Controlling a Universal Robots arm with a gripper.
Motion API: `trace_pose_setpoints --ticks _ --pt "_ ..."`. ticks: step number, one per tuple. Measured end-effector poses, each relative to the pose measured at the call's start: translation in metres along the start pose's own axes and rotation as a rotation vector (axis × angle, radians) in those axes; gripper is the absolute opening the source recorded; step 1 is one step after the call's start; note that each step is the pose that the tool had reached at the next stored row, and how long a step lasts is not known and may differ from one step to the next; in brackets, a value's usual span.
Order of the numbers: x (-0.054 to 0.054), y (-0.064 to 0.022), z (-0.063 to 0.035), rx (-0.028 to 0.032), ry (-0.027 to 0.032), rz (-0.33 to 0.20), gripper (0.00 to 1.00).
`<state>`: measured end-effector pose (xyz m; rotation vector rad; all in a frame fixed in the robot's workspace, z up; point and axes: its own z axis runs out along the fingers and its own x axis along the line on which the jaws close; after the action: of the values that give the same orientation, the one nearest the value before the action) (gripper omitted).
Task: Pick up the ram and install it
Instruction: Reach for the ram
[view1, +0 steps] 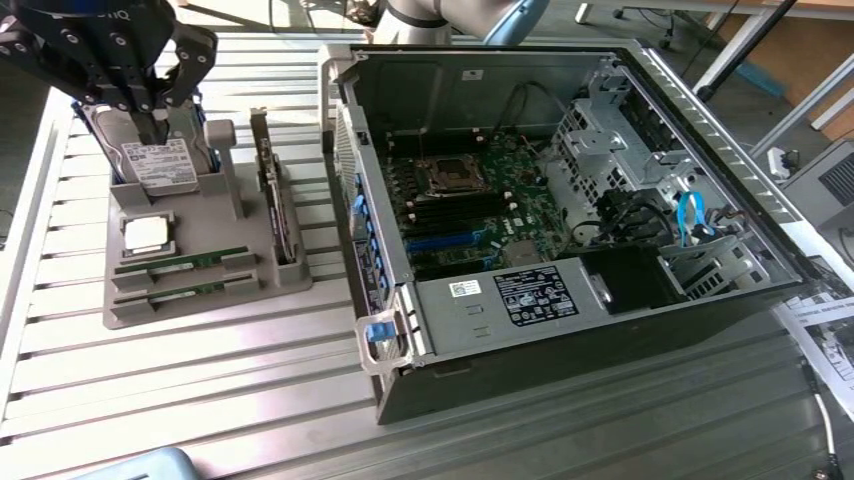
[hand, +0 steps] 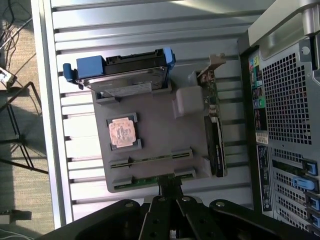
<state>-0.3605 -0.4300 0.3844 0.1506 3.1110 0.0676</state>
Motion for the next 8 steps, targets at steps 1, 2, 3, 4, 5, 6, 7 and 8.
trace_pose_setpoints --ticks 1,2,3,4,5,6,7,8 --pt "0.0000 -0.0004 0.0000 0.0000 0.0000 0.000 0.11" --pt "-0.0001 -0.0008 0.0000 0.0000 0.0000 0.000 0.11" --pt "-0.0001 -0.0011 -0.0001 0.0000 0.0000 0.000 0.11" --pt "-0.0002 -0.0015 -0.0001 0.0000 0.0000 0.000 0.11" --pt "-0.0002 -0.0018 -0.0001 0.0000 0.0000 0.000 0.11" --pt "-0.0002 -0.0024 -0.0001 0.0000 0.0000 0.000 0.11" --pt "-0.0003 -0.0027 -0.0001 0.0000 0.0000 0.000 0.11" --pt "-0.0003 -0.0031 -0.0002 0.0000 0.0001 0.000 0.11"
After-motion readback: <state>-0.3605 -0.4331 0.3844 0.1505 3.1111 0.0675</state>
